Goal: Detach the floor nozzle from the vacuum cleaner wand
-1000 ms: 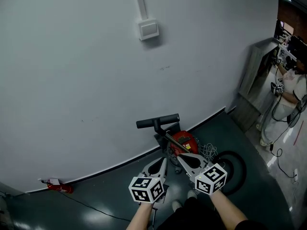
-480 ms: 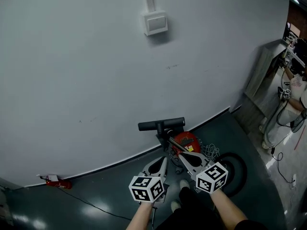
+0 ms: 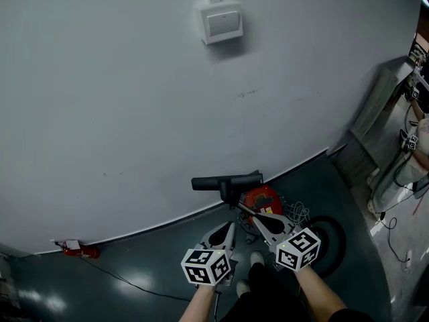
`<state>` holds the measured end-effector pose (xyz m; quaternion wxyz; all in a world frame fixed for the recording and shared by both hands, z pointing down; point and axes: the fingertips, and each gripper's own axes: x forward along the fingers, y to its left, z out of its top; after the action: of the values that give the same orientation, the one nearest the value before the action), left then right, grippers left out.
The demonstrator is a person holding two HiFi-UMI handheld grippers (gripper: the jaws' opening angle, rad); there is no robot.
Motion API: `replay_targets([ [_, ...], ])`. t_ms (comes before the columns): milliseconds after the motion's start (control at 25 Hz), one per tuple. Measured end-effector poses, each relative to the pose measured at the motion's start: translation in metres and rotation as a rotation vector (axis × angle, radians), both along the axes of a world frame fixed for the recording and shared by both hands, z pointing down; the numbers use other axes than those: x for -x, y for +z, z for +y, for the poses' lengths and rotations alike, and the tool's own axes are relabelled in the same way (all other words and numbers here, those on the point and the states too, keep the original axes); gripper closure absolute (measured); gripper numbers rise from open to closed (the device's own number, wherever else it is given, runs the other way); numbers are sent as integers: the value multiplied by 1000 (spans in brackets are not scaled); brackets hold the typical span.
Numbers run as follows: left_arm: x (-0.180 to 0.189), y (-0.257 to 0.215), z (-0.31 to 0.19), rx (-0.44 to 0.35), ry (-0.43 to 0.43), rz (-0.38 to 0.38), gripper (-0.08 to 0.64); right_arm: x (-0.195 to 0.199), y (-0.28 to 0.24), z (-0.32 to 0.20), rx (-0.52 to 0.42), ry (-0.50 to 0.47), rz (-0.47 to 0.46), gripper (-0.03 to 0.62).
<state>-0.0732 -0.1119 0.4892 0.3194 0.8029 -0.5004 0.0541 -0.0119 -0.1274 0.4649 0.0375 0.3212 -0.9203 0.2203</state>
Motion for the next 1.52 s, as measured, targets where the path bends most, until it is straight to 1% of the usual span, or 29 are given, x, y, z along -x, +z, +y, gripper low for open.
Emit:
replay_targets([
  [320,-2,28,-21,52,-34,23,557,-2,24,-31,56,-28,-6,575],
  [520,-2,34,-32,67,-58,5,557,-1,28,-43,49,-69,-1,575],
  [640,-1,37,-36,70,-67,5,557,-1,33,-48,45,-78,15,575],
  [760,2,44,-35,65,-72,-3,557,2,39,-50,26,-82,59,574],
  [960,7,65,-35,51,-65,5,555,17,51,-53,-27,-128,161,571],
  [1120,8,89,-34,36,-57,58,554,35,63,-57,-56,-173,201,569],
  [1240,9,107,-33,28,-64,86,551,44,72,-60,-75,-174,236,569],
  [1400,6,132,-37,14,-64,106,505,54,89,-66,-106,-185,303,556],
  [1520,5,150,-45,-19,-65,115,465,62,103,-68,-124,-210,359,518],
])
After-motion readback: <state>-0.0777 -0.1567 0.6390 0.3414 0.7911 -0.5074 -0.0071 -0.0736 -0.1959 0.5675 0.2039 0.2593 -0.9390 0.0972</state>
